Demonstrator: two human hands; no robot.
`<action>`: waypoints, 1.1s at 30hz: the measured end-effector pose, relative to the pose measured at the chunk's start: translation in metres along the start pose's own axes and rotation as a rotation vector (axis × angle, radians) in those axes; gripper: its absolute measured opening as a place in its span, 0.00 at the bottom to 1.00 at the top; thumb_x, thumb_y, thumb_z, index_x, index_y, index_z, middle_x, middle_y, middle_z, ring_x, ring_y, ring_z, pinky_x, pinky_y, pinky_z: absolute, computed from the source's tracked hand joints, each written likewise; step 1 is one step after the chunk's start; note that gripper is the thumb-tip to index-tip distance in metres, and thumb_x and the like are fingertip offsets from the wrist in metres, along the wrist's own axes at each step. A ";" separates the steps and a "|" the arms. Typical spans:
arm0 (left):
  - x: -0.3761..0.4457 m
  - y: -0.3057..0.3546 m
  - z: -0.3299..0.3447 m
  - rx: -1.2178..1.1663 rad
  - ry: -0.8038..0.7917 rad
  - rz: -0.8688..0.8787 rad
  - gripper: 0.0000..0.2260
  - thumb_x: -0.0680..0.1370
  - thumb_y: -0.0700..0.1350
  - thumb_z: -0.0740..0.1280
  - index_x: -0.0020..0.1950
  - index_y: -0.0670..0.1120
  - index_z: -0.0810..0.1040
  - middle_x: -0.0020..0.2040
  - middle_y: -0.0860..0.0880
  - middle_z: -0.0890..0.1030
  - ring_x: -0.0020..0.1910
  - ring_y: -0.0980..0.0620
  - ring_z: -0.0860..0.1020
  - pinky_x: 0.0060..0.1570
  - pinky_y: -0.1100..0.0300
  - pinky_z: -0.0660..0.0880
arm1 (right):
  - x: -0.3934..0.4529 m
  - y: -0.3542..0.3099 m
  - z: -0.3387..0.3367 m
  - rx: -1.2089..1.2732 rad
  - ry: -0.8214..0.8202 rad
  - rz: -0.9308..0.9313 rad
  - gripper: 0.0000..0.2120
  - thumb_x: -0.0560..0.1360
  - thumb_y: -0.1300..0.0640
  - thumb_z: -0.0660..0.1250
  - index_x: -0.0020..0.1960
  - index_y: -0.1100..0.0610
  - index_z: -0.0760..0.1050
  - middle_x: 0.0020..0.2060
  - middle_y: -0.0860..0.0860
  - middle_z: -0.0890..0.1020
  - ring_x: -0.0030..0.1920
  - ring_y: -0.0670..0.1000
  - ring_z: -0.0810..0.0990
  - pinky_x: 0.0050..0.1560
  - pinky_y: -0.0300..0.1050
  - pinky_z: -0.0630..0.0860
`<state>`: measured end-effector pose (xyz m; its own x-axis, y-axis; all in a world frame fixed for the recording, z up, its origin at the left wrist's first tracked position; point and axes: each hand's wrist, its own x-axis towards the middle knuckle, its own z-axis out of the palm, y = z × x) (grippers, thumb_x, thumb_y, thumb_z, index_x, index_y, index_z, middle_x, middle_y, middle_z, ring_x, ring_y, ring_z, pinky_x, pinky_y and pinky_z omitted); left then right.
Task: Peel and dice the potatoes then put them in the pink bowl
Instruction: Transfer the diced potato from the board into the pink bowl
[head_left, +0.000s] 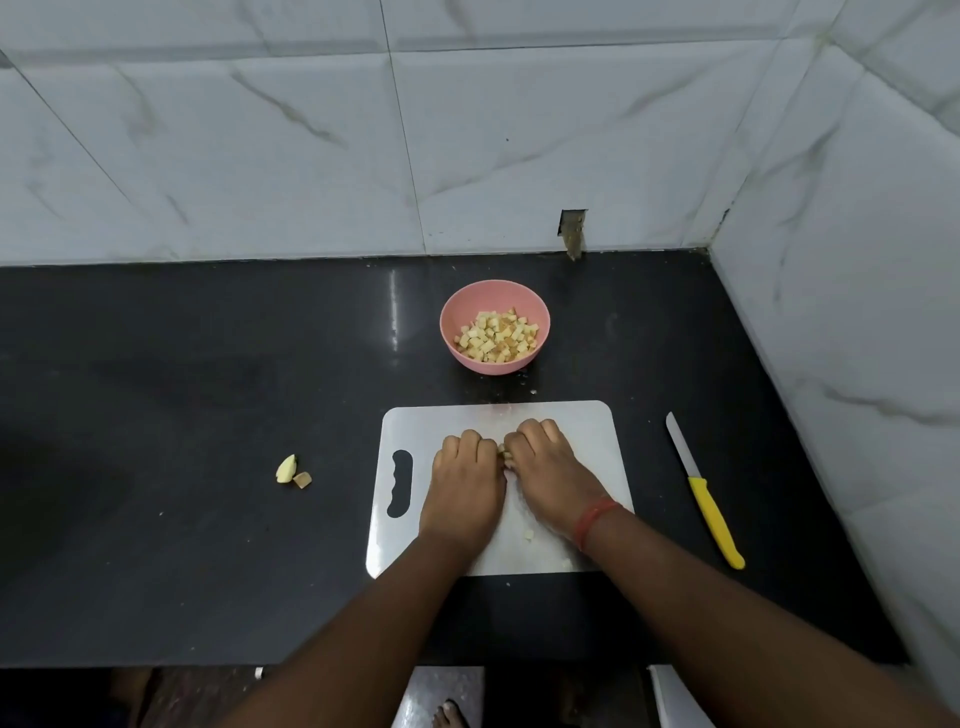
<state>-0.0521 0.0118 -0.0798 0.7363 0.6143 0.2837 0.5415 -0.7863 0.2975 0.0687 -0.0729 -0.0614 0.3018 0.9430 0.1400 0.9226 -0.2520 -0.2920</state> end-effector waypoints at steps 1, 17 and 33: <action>0.002 0.000 0.001 0.004 0.006 -0.006 0.05 0.78 0.38 0.65 0.45 0.47 0.73 0.42 0.48 0.73 0.41 0.53 0.59 0.41 0.57 0.65 | 0.002 -0.001 0.000 0.021 -0.008 0.016 0.16 0.78 0.54 0.48 0.51 0.56 0.73 0.49 0.52 0.73 0.49 0.53 0.69 0.49 0.50 0.73; 0.029 0.020 -0.028 -0.276 -0.181 -0.378 0.14 0.81 0.47 0.57 0.35 0.49 0.72 0.36 0.53 0.78 0.37 0.52 0.74 0.36 0.53 0.68 | 0.016 -0.006 -0.023 0.559 0.027 0.334 0.10 0.78 0.66 0.56 0.53 0.57 0.74 0.53 0.50 0.72 0.54 0.48 0.71 0.52 0.36 0.68; 0.108 0.048 -0.063 -1.035 0.163 -0.774 0.15 0.80 0.42 0.57 0.33 0.45 0.66 0.31 0.49 0.69 0.33 0.52 0.68 0.34 0.55 0.65 | 0.066 -0.015 -0.069 2.045 0.230 0.874 0.09 0.81 0.65 0.57 0.49 0.65 0.76 0.34 0.55 0.77 0.31 0.48 0.75 0.32 0.38 0.72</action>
<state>0.0278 0.0449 0.0225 0.2787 0.9411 -0.1916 0.1842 0.1435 0.9724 0.0916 -0.0224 0.0177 0.5271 0.6862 -0.5014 -0.7887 0.1753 -0.5892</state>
